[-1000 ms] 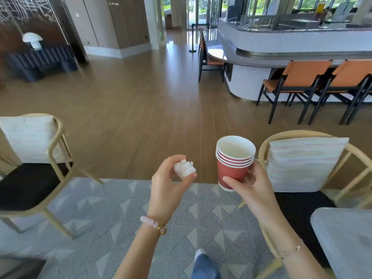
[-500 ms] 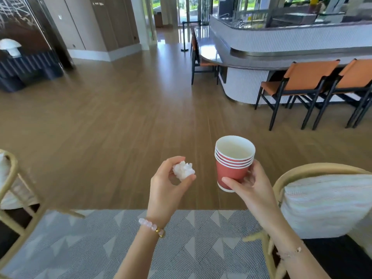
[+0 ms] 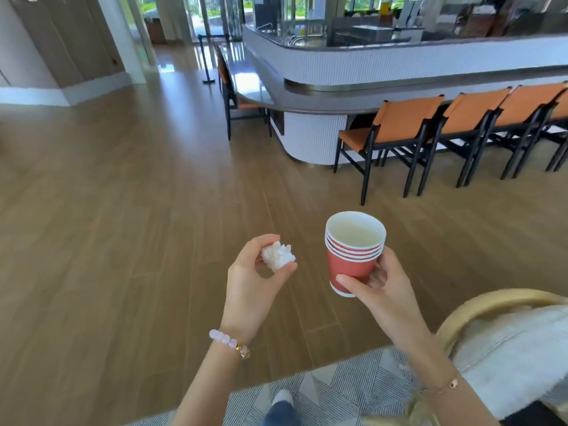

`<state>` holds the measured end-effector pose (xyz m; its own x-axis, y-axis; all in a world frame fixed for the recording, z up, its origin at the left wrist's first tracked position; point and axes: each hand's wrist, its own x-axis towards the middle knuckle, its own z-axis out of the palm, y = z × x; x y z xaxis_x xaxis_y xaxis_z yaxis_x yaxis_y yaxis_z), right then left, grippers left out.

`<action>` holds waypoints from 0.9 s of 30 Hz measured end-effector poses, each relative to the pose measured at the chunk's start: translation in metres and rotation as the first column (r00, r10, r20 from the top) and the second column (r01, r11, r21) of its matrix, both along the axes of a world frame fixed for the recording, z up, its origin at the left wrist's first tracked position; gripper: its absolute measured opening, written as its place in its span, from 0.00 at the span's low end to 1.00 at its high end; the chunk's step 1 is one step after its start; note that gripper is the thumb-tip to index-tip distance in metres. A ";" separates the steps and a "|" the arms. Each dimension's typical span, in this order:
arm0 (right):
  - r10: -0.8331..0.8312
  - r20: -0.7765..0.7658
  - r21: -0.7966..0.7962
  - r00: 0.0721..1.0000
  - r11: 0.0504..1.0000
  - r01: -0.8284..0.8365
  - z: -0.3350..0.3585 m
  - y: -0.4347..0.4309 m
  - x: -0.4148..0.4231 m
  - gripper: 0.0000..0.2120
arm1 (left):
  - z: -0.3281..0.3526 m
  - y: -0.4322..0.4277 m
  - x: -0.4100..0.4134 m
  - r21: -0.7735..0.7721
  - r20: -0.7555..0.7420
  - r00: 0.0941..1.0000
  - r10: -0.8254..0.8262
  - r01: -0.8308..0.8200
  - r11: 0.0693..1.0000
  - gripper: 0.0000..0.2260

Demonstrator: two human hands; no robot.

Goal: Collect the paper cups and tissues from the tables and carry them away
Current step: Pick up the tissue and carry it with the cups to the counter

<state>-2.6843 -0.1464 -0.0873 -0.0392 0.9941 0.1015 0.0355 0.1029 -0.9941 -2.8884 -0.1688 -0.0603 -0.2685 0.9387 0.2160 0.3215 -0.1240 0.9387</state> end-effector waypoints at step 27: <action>-0.541 0.066 0.038 0.839 0.841 0.539 0.013 0.405 0.119 0.28 | 0.014 0.494 0.133 0.060 -0.086 0.863 -0.499 0.504 0.862 0.17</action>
<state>-2.5652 0.2582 -0.0738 0.4955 0.8579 0.1362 0.1606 0.0636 -0.9850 -2.7553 0.3252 -0.0460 0.2510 0.9223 0.2937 0.2562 -0.3559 0.8987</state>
